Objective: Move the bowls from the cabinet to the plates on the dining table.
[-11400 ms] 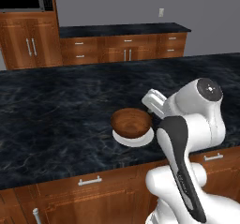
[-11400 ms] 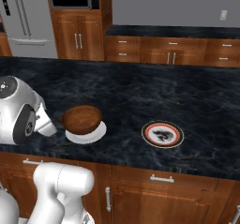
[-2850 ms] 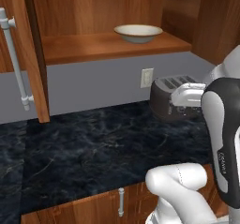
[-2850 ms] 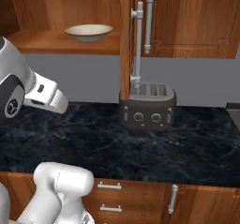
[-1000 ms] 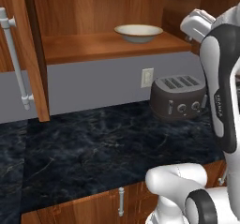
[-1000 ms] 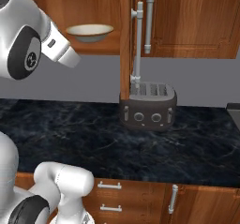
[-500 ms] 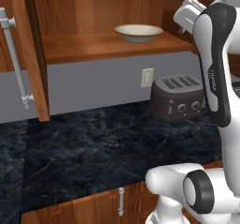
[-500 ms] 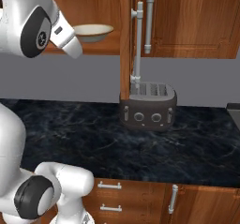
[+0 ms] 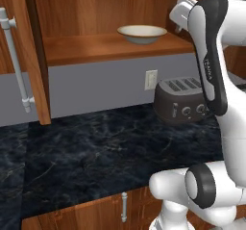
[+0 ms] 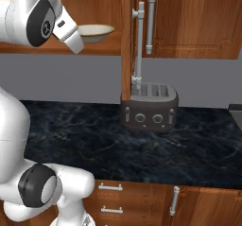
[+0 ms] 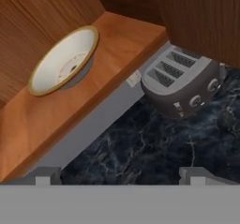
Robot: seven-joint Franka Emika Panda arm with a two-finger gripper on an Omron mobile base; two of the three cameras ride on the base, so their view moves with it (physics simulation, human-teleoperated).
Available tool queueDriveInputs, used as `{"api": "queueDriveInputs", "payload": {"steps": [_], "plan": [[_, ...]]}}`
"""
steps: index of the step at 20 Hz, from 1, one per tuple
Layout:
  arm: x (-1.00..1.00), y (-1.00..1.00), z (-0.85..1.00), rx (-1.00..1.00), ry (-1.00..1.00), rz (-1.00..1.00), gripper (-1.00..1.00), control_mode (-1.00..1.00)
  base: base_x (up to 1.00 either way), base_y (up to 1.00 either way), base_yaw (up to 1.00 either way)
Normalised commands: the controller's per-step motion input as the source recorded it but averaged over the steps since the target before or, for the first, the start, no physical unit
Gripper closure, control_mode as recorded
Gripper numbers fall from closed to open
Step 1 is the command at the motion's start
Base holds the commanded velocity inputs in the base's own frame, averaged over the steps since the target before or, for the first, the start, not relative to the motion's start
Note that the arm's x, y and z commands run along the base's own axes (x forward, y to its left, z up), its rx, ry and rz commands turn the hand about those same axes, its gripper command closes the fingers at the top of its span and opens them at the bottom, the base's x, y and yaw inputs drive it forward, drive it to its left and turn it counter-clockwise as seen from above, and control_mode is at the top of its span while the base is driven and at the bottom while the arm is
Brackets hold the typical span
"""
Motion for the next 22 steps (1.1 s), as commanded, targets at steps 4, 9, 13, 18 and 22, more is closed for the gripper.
{"api": "queueDriveInputs", "payload": {"steps": [4,9,13,18,22], "plan": [[0.51,0.09,-0.32,0.00,0.00,-0.03,-1.00,-1.00,0.00,0.00,0.00],[0.53,0.00,-0.15,0.03,-0.02,-0.16,-1.00,-1.00,0.00,0.00,0.00],[0.52,0.00,0.00,0.00,0.00,-0.13,-1.00,-1.00,0.00,0.00,0.00],[0.38,0.00,0.00,0.04,0.00,-0.07,-1.00,-1.00,0.00,0.00,0.00],[0.20,0.00,0.00,0.08,0.00,0.03,-1.00,-1.00,0.00,0.00,0.00]]}}
